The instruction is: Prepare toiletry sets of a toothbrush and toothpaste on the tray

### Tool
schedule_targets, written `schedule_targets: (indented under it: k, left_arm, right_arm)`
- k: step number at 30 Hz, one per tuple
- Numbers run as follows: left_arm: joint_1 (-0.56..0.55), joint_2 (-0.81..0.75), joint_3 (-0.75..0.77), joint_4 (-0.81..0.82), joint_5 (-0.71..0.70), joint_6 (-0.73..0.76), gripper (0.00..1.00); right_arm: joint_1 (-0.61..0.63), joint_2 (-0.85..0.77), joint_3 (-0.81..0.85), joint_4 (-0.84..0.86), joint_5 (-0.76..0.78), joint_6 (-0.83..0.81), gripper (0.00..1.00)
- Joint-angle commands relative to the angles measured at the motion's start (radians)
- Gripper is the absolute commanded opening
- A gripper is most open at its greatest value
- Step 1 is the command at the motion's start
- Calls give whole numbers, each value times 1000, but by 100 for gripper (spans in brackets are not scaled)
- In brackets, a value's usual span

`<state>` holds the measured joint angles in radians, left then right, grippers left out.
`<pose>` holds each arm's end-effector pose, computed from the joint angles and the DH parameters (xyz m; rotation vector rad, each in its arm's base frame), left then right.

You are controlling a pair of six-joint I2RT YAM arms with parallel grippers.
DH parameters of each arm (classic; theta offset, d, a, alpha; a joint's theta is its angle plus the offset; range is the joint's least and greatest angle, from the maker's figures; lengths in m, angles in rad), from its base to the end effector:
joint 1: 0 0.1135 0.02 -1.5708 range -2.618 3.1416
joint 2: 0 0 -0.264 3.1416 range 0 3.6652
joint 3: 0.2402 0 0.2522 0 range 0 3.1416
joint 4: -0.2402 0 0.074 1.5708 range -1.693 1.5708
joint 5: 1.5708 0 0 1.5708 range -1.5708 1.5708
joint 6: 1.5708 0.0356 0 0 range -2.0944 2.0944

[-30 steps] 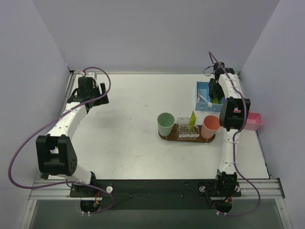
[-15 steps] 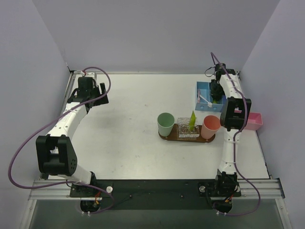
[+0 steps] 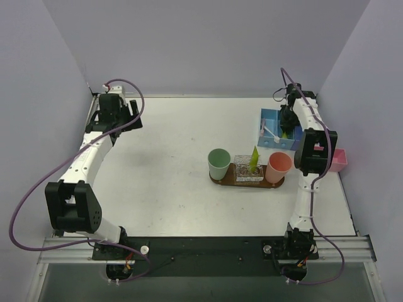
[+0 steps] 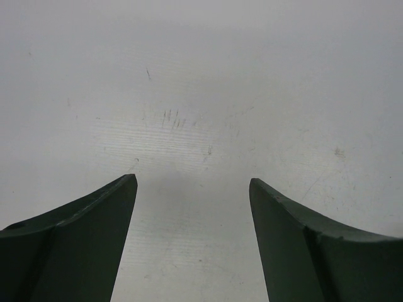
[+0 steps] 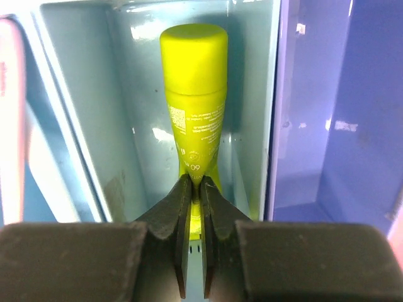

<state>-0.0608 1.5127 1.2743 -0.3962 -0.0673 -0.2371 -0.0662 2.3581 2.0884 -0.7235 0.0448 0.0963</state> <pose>0.3446 -0.0186 0.3126 -0.2315 2.1931 -0.0920 0.5177 -0.0359 0.2006 0.2250 2.5532 -0.0460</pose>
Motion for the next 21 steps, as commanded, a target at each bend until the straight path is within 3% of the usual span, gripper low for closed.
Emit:
schedule_targets:
  k: [1,15,21]
  left_arm:
    - [6,-39,77,31,32,-28,82]
    - [6,18,194,2,67,-165,77]
    - [-28,102,327,-47,185,-222,76]
  right_arm:
    - [-10,-154,-34,-11,-16,-15,0]
    - [-4,-299,-56,59,-97,-26,0]
    - [31,-387,-24,78,-89,-49,0]
